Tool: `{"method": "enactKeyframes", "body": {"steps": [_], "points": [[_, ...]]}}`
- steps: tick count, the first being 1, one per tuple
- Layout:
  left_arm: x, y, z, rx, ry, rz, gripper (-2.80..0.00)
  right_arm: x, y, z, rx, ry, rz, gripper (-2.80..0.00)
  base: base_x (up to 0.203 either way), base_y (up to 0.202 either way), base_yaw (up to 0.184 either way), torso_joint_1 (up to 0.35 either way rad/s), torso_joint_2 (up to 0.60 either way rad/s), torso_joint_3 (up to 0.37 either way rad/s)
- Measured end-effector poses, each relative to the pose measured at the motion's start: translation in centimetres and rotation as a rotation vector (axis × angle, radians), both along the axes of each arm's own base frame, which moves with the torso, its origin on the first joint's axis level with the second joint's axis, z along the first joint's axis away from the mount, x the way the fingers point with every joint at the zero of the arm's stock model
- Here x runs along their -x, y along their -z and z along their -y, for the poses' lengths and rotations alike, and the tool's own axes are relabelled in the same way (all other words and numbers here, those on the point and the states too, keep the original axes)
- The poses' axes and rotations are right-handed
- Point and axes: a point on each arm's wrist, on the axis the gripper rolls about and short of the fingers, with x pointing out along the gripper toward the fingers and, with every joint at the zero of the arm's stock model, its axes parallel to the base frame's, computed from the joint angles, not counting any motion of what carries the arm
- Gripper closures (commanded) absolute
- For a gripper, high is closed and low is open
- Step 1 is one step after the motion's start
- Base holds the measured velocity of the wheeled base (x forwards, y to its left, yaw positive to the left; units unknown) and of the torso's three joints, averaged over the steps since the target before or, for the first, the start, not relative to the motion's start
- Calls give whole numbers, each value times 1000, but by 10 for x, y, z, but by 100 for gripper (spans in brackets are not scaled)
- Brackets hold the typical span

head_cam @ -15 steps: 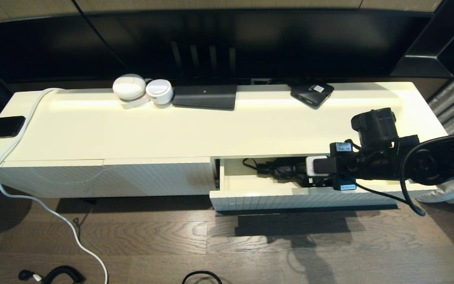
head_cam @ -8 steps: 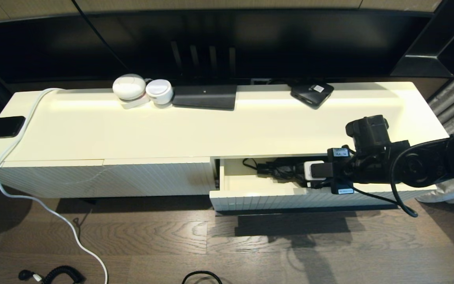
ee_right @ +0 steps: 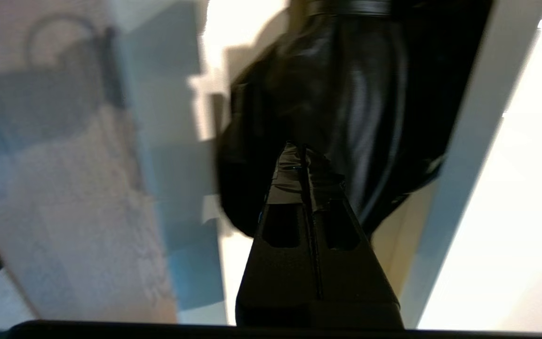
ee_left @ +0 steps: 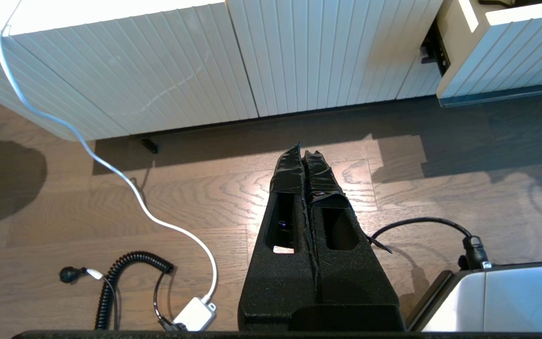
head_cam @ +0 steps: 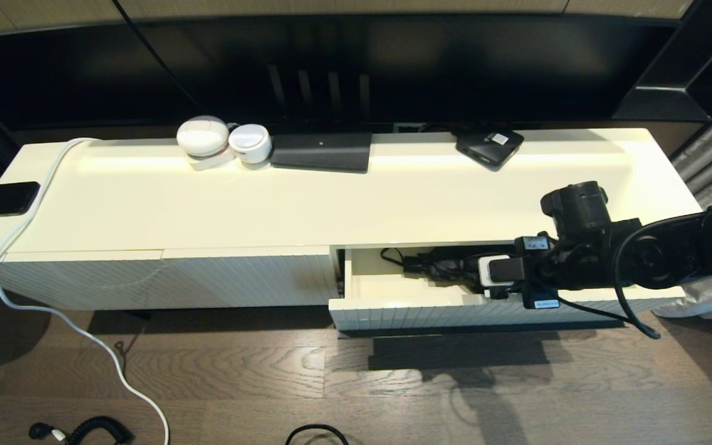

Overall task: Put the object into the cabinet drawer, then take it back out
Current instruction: Open the drawer

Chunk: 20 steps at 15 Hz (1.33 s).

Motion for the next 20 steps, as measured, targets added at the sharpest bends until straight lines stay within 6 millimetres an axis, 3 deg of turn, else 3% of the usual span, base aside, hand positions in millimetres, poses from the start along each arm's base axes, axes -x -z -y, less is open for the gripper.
{"method": "enactKeyframes", "body": {"steps": [9,20], "points": [[0,0,0,0,1,-1,0,16,1,1,17,2,-103,0,0,0,0,0,0,0],[0,0,0,0,1,0,0,37,20,5,16,14,-187,0,0,0,0,0,0,0]]}}
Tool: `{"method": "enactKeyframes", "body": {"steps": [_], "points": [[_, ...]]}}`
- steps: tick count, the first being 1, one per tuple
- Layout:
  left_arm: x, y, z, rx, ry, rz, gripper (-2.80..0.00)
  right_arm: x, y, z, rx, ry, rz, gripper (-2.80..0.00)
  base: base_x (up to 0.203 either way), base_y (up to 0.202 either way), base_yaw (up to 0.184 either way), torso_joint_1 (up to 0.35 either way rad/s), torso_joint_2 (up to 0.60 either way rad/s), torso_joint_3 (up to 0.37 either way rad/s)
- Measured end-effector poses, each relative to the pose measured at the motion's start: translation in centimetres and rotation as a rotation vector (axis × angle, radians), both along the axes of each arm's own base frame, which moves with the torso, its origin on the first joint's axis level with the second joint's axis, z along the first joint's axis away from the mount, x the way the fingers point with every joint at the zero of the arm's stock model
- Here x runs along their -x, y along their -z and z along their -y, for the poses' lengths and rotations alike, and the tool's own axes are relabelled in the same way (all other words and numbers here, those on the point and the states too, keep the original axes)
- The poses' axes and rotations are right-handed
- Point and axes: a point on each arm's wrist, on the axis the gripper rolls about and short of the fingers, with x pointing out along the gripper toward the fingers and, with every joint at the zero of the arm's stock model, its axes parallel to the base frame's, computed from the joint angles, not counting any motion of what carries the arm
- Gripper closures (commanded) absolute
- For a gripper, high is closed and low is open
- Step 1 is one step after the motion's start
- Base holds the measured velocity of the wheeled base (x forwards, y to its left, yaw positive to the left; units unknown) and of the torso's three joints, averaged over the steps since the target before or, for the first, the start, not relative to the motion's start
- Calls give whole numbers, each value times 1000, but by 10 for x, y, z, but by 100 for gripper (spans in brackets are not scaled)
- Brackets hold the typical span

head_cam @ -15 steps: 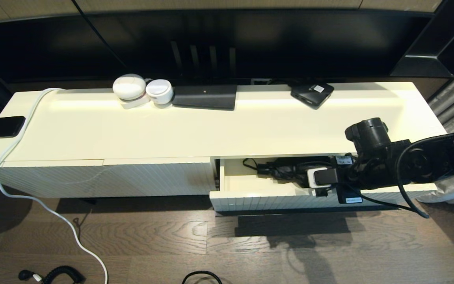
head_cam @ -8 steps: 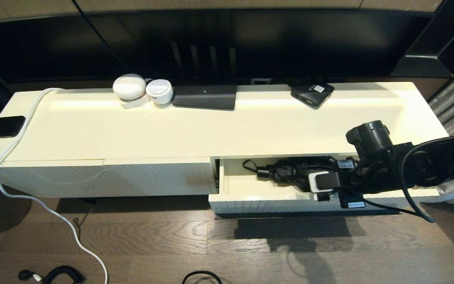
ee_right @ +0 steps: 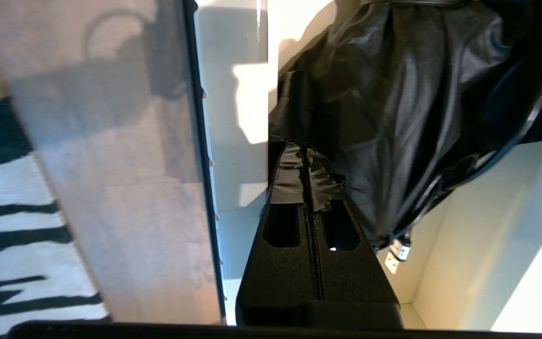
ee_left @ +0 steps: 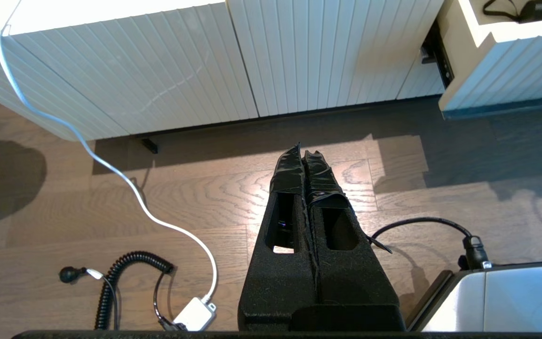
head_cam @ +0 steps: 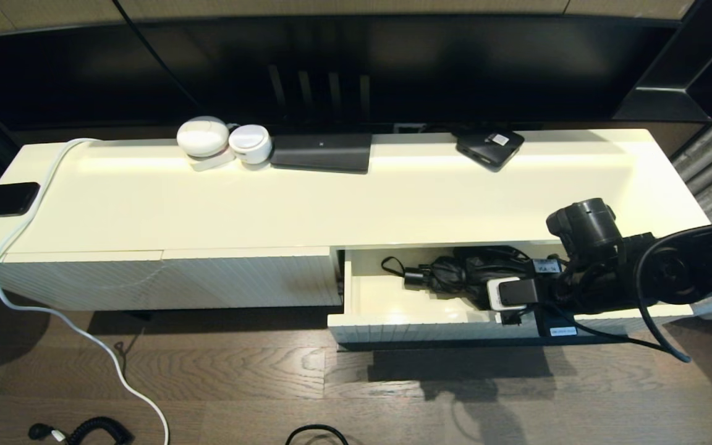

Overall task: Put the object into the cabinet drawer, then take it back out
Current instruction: Open the drawer

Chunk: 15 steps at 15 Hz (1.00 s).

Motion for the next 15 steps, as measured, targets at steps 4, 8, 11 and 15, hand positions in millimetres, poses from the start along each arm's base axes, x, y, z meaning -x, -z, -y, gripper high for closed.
{"method": "enactKeyframes", "body": {"steps": [4,8,11,15], "points": [[0,0,0,0,0,0,0,13,8,3,8,-2,-39,0,0,0,0,0,0,0],[0,0,0,0,0,0,0,25,13,6,13,-2,-67,0,0,0,0,0,0,0],[0,0,0,0,0,0,0,31,16,8,10,-2,-85,0,0,0,0,0,0,0],[0,0,0,0,-1,0,0,36,16,5,-8,20,-94,0,0,0,0,0,0,0]]}}
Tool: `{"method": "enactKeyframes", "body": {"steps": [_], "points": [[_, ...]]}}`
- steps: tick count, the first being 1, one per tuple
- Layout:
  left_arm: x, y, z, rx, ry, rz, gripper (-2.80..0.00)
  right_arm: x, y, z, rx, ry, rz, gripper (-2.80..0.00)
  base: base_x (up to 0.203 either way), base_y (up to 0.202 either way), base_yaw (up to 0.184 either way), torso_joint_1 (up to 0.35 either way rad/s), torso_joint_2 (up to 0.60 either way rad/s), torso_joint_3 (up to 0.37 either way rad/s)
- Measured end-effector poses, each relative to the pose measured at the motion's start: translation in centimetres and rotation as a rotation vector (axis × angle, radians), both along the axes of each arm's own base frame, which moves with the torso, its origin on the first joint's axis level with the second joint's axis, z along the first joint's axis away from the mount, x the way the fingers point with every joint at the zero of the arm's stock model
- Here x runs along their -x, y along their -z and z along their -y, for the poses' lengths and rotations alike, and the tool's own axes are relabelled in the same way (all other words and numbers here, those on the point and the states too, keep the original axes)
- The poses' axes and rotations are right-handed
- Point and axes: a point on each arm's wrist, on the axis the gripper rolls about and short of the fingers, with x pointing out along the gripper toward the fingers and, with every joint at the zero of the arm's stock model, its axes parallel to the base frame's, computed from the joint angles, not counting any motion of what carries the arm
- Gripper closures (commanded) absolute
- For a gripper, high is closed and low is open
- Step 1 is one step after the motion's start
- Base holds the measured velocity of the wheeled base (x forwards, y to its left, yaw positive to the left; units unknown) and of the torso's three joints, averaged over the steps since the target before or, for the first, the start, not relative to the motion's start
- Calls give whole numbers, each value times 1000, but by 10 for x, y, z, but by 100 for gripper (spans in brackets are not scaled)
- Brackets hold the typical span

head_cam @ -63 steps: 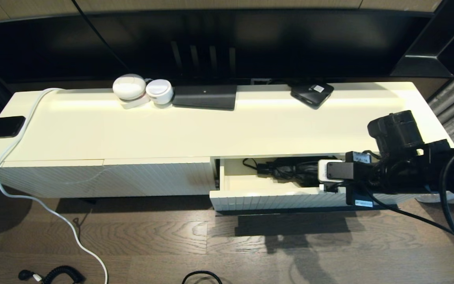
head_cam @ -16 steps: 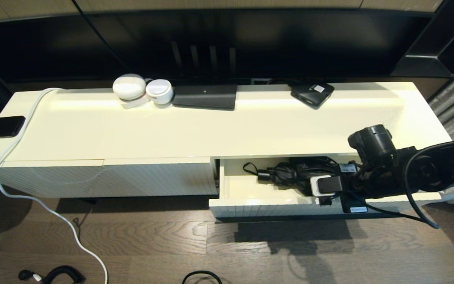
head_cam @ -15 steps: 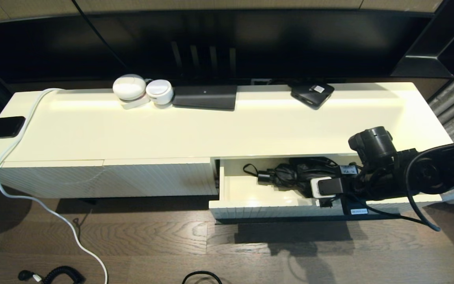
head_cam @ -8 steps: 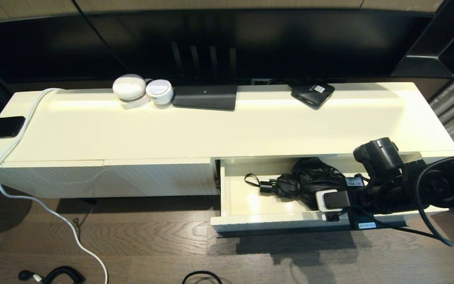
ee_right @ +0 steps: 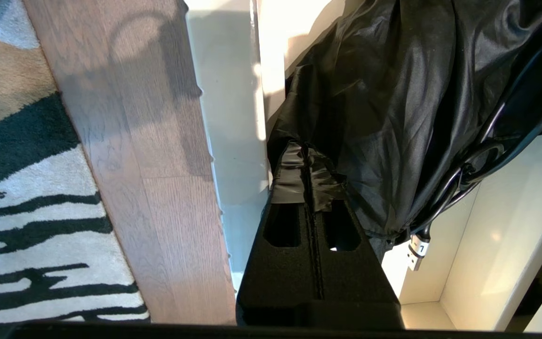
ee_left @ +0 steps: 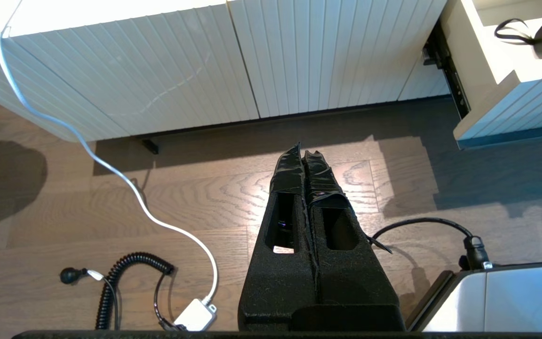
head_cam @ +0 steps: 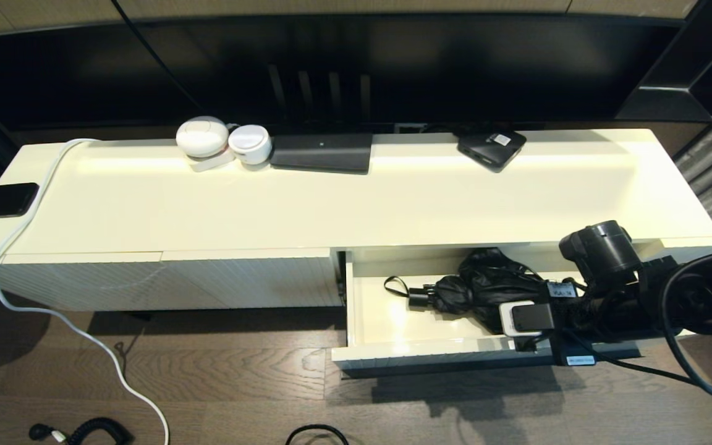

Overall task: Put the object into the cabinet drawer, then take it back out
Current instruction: Open the drawer

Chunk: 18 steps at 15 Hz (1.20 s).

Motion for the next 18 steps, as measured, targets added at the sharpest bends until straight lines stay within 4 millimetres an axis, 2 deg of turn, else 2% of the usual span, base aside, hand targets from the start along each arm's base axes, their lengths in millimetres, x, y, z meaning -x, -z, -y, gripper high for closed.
{"method": "enactKeyframes", "body": {"steps": [8,15,18], "points": [[0,0,0,0,0,0,0,20,5,-2,-6,-1,-52,0,0,0,0,0,0,0],[0,0,0,0,0,0,0,18,3,-5,-19,-10,0,0,0,0,0,0,0,0],[0,0,0,0,1,0,0,20,-9,-2,-33,38,55,0,0,0,0,0,0,0]]}}
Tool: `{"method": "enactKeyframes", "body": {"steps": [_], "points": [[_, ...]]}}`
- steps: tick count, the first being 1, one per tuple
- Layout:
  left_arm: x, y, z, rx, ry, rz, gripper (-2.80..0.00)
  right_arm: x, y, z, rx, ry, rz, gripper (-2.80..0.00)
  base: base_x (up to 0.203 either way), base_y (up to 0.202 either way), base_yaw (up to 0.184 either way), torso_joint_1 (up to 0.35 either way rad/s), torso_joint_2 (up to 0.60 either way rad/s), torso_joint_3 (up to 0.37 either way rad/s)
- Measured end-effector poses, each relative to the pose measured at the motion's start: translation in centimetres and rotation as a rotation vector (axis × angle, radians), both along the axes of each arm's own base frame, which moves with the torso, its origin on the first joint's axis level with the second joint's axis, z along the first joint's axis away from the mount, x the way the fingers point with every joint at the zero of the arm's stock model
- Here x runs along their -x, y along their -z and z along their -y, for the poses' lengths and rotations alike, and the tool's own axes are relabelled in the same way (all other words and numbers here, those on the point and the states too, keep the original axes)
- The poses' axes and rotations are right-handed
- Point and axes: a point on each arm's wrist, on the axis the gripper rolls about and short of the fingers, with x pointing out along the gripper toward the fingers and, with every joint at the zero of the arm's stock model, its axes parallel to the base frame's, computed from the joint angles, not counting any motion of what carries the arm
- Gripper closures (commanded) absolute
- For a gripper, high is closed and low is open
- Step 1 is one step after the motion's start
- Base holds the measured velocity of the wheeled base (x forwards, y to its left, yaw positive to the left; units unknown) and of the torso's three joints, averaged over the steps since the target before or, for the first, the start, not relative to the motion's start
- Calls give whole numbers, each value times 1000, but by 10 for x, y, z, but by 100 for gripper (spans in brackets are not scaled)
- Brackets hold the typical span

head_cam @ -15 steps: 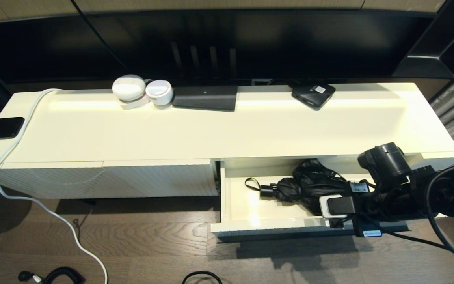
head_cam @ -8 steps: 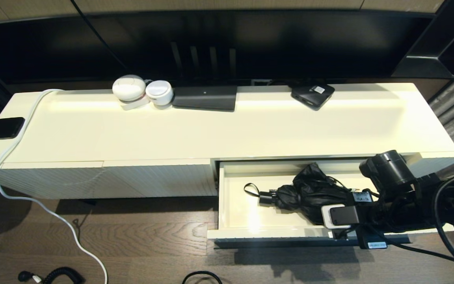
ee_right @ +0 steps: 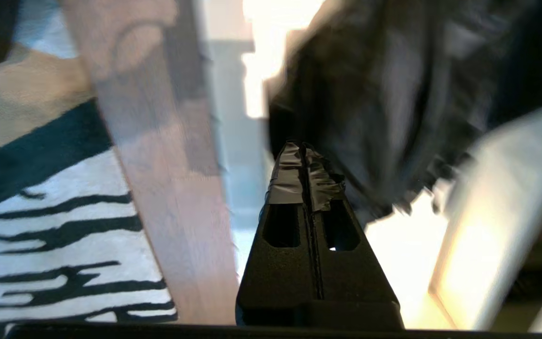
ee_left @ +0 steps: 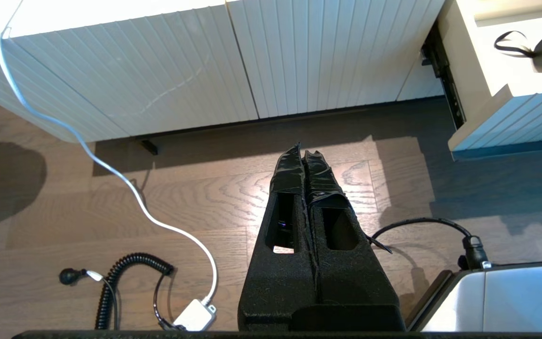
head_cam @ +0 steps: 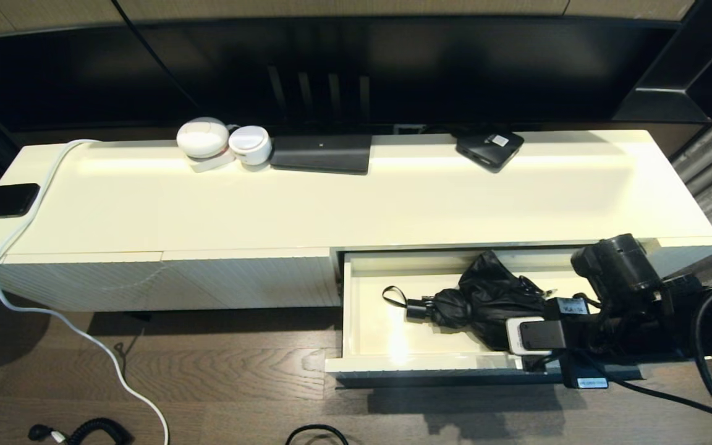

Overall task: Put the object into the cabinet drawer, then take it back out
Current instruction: Open the drawer, then take the umbrella out of the drawer and put it on the table

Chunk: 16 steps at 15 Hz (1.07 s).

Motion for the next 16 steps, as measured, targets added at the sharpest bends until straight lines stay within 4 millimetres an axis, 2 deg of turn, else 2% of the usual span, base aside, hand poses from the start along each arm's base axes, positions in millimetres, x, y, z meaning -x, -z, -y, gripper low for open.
{"method": "enactKeyframes", "body": {"steps": [6,10,11,12,16], "points": [[0,0,0,0,0,1,0,8,-32,30,-23,113,123,0,0,0,0,0,0,0],[0,0,0,0,0,1,0,13,-40,44,-82,257,137,0,0,0,0,0,0,0],[0,0,0,0,-1,0,0,13,-40,45,-96,277,133,-116,0,0,0,0,0,0],[0,0,0,0,0,0,0,13,-38,45,-101,281,126,-280,0,0,0,0,0,0],[0,0,0,0,0,0,0,9,-30,42,-100,271,93,-280,0,0,0,0,0,0]]}}
